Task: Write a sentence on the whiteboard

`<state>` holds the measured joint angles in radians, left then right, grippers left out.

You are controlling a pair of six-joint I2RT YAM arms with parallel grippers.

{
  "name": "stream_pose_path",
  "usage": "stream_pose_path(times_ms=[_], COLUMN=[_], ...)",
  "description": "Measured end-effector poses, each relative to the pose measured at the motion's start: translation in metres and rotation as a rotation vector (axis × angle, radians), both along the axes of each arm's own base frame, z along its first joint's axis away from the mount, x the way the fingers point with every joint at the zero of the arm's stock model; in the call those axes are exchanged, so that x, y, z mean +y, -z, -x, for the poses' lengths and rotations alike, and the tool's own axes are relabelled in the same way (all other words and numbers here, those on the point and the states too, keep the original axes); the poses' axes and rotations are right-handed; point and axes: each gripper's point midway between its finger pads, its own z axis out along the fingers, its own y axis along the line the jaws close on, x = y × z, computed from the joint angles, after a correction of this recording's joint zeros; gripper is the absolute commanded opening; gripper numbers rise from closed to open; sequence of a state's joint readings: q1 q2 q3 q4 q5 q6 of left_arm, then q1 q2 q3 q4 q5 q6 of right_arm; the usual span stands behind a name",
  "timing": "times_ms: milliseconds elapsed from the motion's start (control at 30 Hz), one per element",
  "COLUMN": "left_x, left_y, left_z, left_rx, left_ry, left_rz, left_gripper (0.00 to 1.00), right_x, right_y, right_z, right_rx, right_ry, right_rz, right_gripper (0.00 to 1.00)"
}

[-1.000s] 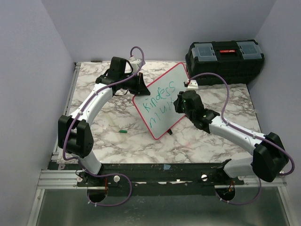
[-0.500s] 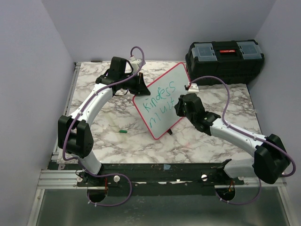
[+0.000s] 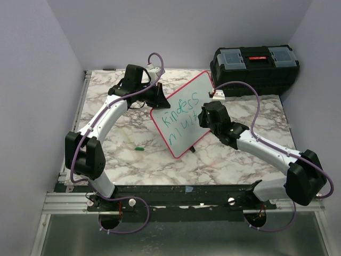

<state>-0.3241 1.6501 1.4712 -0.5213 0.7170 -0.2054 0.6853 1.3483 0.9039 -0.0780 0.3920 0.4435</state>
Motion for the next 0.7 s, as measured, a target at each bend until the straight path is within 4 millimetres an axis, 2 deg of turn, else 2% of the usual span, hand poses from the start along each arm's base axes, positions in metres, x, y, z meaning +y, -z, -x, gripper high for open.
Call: stream_pose_path(times_ms=[433, 700], left_x=[0.000, 0.000], left_y=[-0.002, -0.003], left_z=[0.004, 0.005], left_rx=[-0.008, -0.011], left_ry=[0.007, 0.008], left_rz=[-0.003, -0.005], left_gripper=[0.00, 0.00], right_x=[-0.008, -0.010], right_y=[-0.018, -0.020], right_z=[-0.002, -0.003], right_rx=[-0.035, -0.041], right_ry=[0.034, 0.046], right_rz=[0.005, 0.010], right_gripper=[0.01, 0.01])
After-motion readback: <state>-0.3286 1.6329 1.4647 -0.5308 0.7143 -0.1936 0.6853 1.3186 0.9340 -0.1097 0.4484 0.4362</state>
